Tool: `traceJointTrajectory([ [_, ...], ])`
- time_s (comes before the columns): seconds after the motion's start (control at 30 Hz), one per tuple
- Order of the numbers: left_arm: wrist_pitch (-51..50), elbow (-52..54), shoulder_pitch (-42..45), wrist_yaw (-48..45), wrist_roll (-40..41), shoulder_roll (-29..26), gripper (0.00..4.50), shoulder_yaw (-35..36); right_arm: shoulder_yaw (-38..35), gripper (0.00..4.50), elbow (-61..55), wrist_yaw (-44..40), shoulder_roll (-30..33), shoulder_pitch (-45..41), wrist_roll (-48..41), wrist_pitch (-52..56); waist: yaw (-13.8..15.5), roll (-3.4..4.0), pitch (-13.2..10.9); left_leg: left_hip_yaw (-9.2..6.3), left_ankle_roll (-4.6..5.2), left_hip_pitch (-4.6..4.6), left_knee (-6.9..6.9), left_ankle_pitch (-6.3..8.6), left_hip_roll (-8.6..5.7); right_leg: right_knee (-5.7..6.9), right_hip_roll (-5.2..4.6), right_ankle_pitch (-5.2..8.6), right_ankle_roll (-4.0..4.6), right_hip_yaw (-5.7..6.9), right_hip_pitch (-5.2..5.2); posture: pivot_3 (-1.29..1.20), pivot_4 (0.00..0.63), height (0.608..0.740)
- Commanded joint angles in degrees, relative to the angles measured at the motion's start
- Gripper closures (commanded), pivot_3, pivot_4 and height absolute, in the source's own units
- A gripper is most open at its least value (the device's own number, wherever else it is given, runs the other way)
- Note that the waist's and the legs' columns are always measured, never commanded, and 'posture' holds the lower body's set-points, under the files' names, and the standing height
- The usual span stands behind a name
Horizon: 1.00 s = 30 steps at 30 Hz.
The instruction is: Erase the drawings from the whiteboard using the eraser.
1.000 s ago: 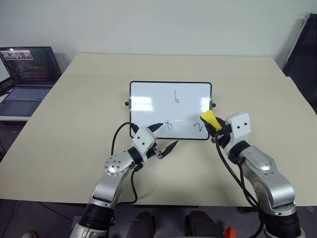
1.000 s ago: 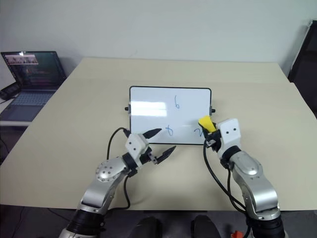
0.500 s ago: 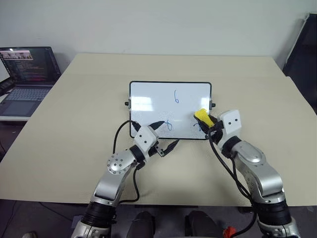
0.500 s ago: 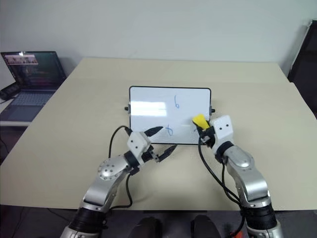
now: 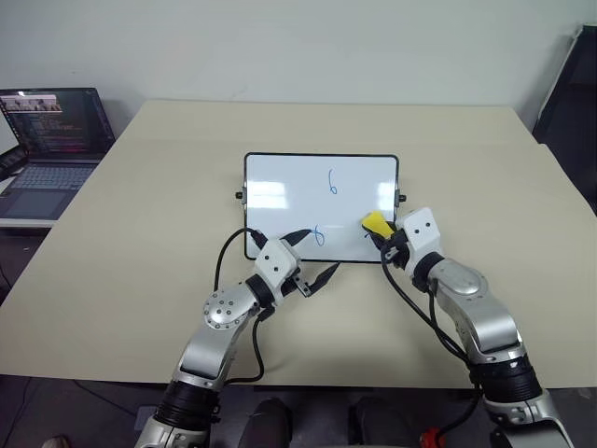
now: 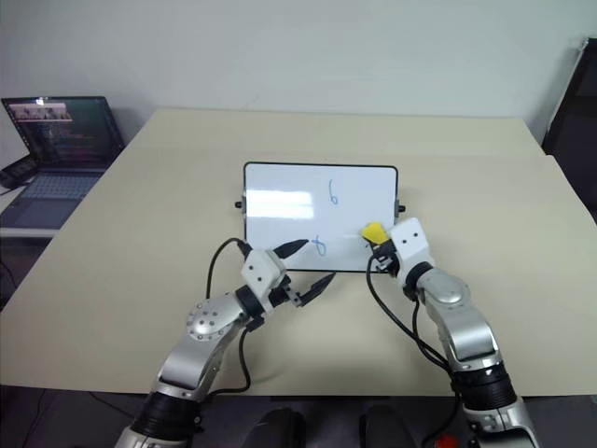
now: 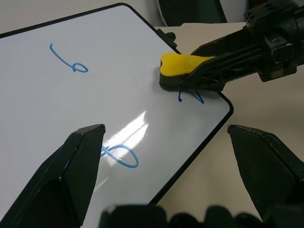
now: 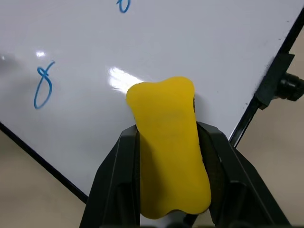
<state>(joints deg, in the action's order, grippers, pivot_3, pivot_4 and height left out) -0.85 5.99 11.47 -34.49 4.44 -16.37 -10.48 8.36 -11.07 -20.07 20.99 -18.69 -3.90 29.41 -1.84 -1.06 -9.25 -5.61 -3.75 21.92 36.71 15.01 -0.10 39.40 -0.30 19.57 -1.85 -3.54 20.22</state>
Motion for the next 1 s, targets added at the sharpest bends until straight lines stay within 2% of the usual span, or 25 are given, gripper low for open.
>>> traceJointTrajectory([
  [0.03, 0.9, 1.0, 0.9, 0.1, 0.3, -0.2, 0.00, 0.4, 1.7, 3.17, 0.5, -1.3, 2.1, 1.5, 2.4, 2.7, 0.0, 0.00, 0.0, 0.00, 0.00, -0.02, 0.00, 0.00, 0.00, 0.01, 0.00, 0.00, 0.00, 0.00, -0.01, 0.00, 0.150, 0.740],
  [0.33, 1.1, 1.3, 0.0, 0.3, 0.2, -0.4, 0.00, 0.3, 3.1, 3.17, -2.7, -3.0, 6.4, 7.4, 4.3, 7.3, 0.1, -0.06, 0.0, -0.05, 0.00, -0.11, 0.05, 0.00, 0.00, 0.02, -0.01, -0.01, -0.01, 0.03, -0.15, 0.00, 0.150, 0.740],
  [0.5, 1.0, 1.4, -0.2, 0.2, 0.3, -0.1, 0.00, -0.1, 0.7, 3.17, -4.3, -3.0, 8.7, 10.4, 4.2, 7.6, 0.1, -0.08, 0.0, -0.11, 0.00, -0.18, 0.09, 0.00, -0.03, 0.01, -0.01, -0.01, -0.02, 0.09, -0.26, 0.00, 0.150, 0.740],
  [0.73, 1.4, 0.7, 0.5, -0.2, 0.4, 0.1, 0.00, -0.5, -2.0, 3.17, -2.3, 0.4, 3.9, 4.3, 3.5, 2.3, -0.2, -0.08, 0.0, -0.11, 0.01, -0.19, 0.13, -0.01, -0.05, 0.02, -0.01, -0.11, -0.12, 0.05, -0.26, 0.00, 0.150, 0.740],
  [1.0, 1.4, 1.3, 0.0, -0.6, 0.5, -0.1, 0.00, -0.5, -0.8, 3.17, 0.5, 1.0, 1.6, 1.7, 4.5, -1.0, -0.3, -0.07, 0.0, -0.04, 0.03, -0.12, 0.13, -0.02, -0.03, -0.02, 0.00, -0.16, -0.11, -0.04, -0.16, 0.00, 0.150, 0.740],
])
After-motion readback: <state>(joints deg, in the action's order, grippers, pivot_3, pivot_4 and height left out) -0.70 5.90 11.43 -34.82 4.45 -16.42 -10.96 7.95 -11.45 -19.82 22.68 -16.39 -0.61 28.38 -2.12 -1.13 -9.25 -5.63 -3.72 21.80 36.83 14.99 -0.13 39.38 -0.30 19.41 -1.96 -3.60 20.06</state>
